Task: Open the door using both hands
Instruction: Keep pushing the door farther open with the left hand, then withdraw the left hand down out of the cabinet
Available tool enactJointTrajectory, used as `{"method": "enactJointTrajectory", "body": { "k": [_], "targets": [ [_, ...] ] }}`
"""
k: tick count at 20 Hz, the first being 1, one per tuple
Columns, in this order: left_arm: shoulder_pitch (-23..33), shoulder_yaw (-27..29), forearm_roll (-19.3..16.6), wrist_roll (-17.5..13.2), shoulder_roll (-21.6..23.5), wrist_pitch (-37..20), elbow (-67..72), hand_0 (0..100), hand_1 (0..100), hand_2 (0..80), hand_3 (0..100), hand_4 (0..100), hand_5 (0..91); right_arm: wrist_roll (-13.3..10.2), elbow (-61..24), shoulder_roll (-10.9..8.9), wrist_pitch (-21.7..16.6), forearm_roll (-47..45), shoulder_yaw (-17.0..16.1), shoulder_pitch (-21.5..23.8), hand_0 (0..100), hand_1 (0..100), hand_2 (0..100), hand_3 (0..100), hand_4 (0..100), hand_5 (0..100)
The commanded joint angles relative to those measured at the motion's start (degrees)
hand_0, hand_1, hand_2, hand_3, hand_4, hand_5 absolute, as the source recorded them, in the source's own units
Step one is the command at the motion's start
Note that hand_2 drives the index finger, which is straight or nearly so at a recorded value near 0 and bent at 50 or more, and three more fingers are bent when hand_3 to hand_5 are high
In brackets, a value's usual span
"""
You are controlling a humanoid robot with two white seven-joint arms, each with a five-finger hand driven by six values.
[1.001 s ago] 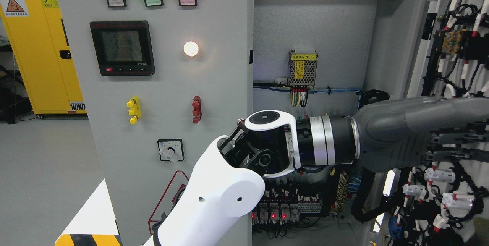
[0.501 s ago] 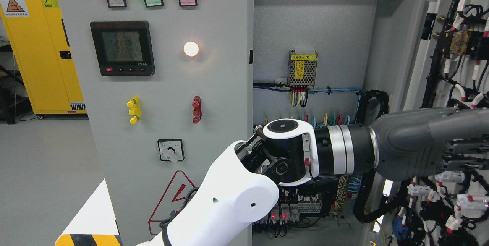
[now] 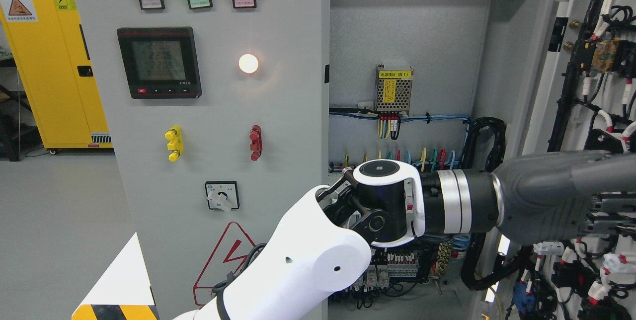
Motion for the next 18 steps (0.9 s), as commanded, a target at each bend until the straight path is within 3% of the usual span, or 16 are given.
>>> {"method": "enactJointTrajectory", "body": {
  "k": [1, 5, 9, 12, 18],
  "targets": [
    [0.20, 2.62, 0.30, -0.11, 0.29, 0.56, -1.47, 12, 56, 0.0, 0, 0, 0.0, 0.01, 0.03, 0.16, 0.02, 0.06, 0.05, 1.14, 0, 50, 4, 0, 0, 0],
    [0.90, 11.16, -0.23, -0.11, 0.38, 3.98, -2.53, 12, 56, 0.0, 0, 0, 0.0, 0.01, 0.03, 0.16, 0.02, -0.03, -0.04, 1.14, 0, 50, 4, 0, 0, 0],
    [6.51, 11.88, -1.45, -0.11, 3.53, 4.17, -8.05, 12, 56, 0.0, 0, 0, 0.0, 0.01, -0.06, -0.02, 0.02, 0.06, 0.05, 1.14, 0, 50, 4, 0, 0, 0],
    [12.66, 12.05, -7.15, 0.15, 6.70, 4.08, -12.72, 12, 56, 0.0, 0, 0, 0.0, 0.01, -0.06, 0.42, 0.02, 0.06, 0.05, 1.14, 0, 50, 4, 0, 0, 0],
    [30.05, 13.81, -17.17, 0.33, 13.82, 3.38, -20.81, 12, 56, 0.0, 0, 0, 0.0, 0.01, 0.03, -0.02, 0.02, -0.03, -0.04, 1.14, 0, 50, 4, 0, 0, 0]
  ]
}}
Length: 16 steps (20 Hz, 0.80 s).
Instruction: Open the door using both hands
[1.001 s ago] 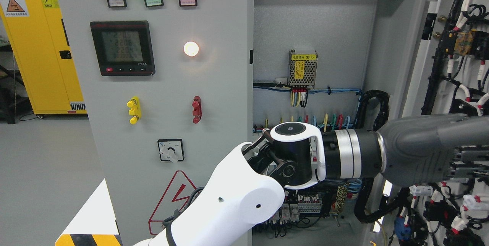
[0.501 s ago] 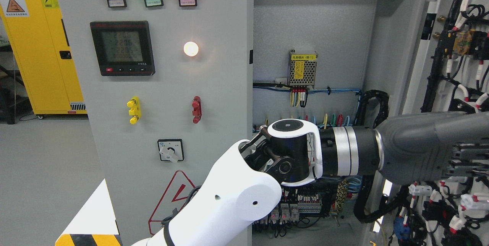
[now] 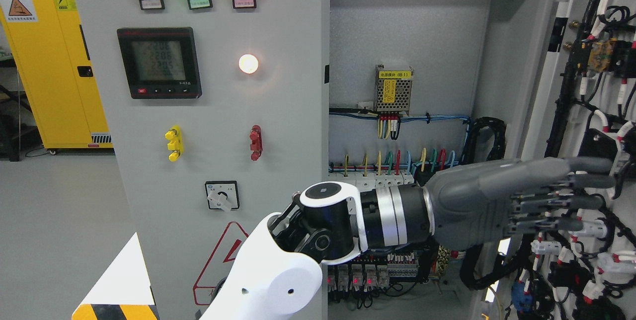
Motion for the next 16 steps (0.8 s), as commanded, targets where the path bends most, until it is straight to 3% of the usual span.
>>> {"method": "enactJointTrajectory", "body": {
  "k": [1, 7, 13, 16],
  "targets": [
    [16.40, 4.97, -9.03, 0.23, 9.08, -1.10, -11.41, 12, 56, 0.0, 0, 0, 0.0, 0.25, 0.03, -0.38, 0.02, 0.06, -0.03, 1.14, 0, 50, 4, 0, 0, 0],
    [33.37, 7.00, -17.21, 0.23, 14.88, -6.71, -12.21, 12, 56, 0.0, 0, 0, 0.0, 0.17, 0.03, -0.38, 0.02, -0.03, -0.03, 1.14, 0, 50, 4, 0, 0, 0],
    [51.30, 8.40, -21.26, 0.23, 20.86, -16.47, -8.36, 12, 56, 0.0, 0, 0, 0.0, 0.25, 0.03, -0.38, 0.02, 0.06, -0.12, 1.14, 0, 50, 4, 0, 0, 0],
    [57.02, 8.14, -21.70, 0.23, 24.90, -23.40, -1.08, 12, 56, 0.0, 0, 0, 0.0, 0.25, -0.06, -0.47, 0.02, -0.03, -0.12, 1.14, 0, 50, 4, 0, 0, 0]
  ]
}}
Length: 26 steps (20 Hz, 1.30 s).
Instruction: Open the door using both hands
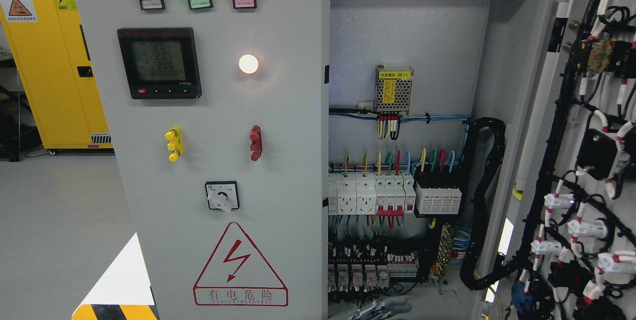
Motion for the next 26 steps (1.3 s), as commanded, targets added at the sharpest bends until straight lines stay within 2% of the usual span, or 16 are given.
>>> {"method": "enactJointTrajectory", "body": {
  "k": [1, 3, 6, 8, 12, 14, 19, 24, 26],
  "targets": [
    [15.14, 2.36, -3.58, -0.17, 11.38, -8.16, 9.09, 12, 56, 0.0, 0, 0, 0.0, -0.05, 0.03, -0.09, 0.02, -0.04, 0.03, 1.14, 0, 50, 4, 0, 0, 0],
    [17.52, 2.27, -5.07, -0.17, 11.29, -12.13, 16.03, 12, 56, 0.0, 0, 0, 0.0, 0.04, 0.03, -0.18, 0.02, -0.04, -0.06, 1.14, 0, 50, 4, 0, 0, 0],
    [17.79, 2.18, -9.37, -0.17, 8.93, -18.45, 33.32, 12, 56, 0.0, 0, 0, 0.0, 0.04, 0.03, -0.26, 0.02, -0.04, -0.06, 1.14, 0, 50, 4, 0, 0, 0],
    [17.62, 2.80, -10.78, -0.25, 3.93, -24.07, 46.14, 12, 56, 0.0, 0, 0, 0.0, 0.04, 0.03, -0.27, 0.02, -0.04, -0.06, 1.14, 0, 50, 4, 0, 0, 0],
    [14.20, 2.97, -10.70, -0.25, -3.19, -32.96, 74.36, 12, 56, 0.0, 0, 0, 0.0, 0.04, 0.03, -0.26, 0.02, -0.04, -0.06, 1.23, 0, 50, 4, 0, 0, 0],
    [12.96, 2.89, -10.70, -0.25, -5.84, -33.41, 84.23, 12, 56, 0.0, 0, 0, 0.0, 0.04, -0.06, -0.27, 0.02, -0.04, -0.06, 1.32, 0, 50, 4, 0, 0, 0],
    [13.40, 2.80, -10.88, -0.52, -6.46, -31.14, 90.85, 12, 56, 0.0, 0, 0, 0.0, 0.04, -0.06, 0.00, 0.02, 0.05, -0.06, 1.32, 0, 50, 4, 0, 0, 0],
    [13.49, 2.80, -10.88, -0.25, -6.64, -21.92, 94.19, 12, 56, 0.0, 0, 0, 0.0, 0.04, -0.06, 0.26, 0.02, -0.04, -0.06, 1.40, 0, 50, 4, 0, 0, 0],
    [13.57, 2.89, -10.88, -0.25, -6.55, -21.55, 95.34, 12, 56, 0.0, 0, 0, 0.0, -0.05, -0.06, 0.26, 0.02, -0.04, -0.06, 1.40, 0, 50, 4, 0, 0, 0]
  ]
}}
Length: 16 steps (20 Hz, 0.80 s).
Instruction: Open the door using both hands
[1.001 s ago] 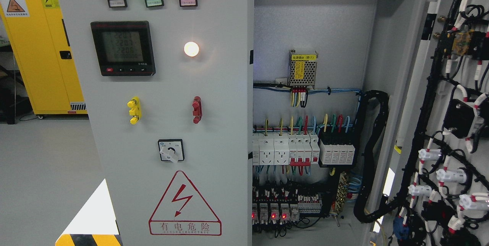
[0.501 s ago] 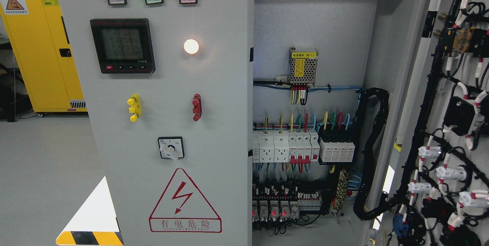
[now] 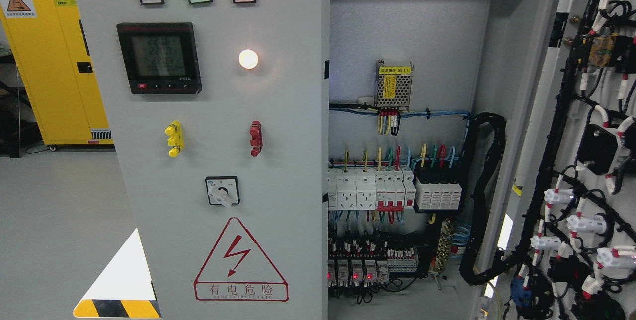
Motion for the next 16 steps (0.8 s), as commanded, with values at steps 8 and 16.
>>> {"method": "enactJointTrajectory", "body": {
  "k": [8, 16],
  "targets": [
    [-0.85, -0.07, -0.20, 12.02, -2.96, 2.67, 23.33, 12, 56, 0.0, 0, 0, 0.0, 0.00, -0.30, -0.38, -0.06, -0.02, 0.08, 1.49, 0, 50, 4, 0, 0, 0],
    [-0.85, 0.28, -0.20, 12.38, -2.70, 2.49, 23.15, 12, 56, 0.0, 0, 0, 0.0, -0.09, -2.56, -0.73, -0.24, 0.16, 0.43, 1.67, 0, 50, 4, 0, 0, 0]
  ]
}}
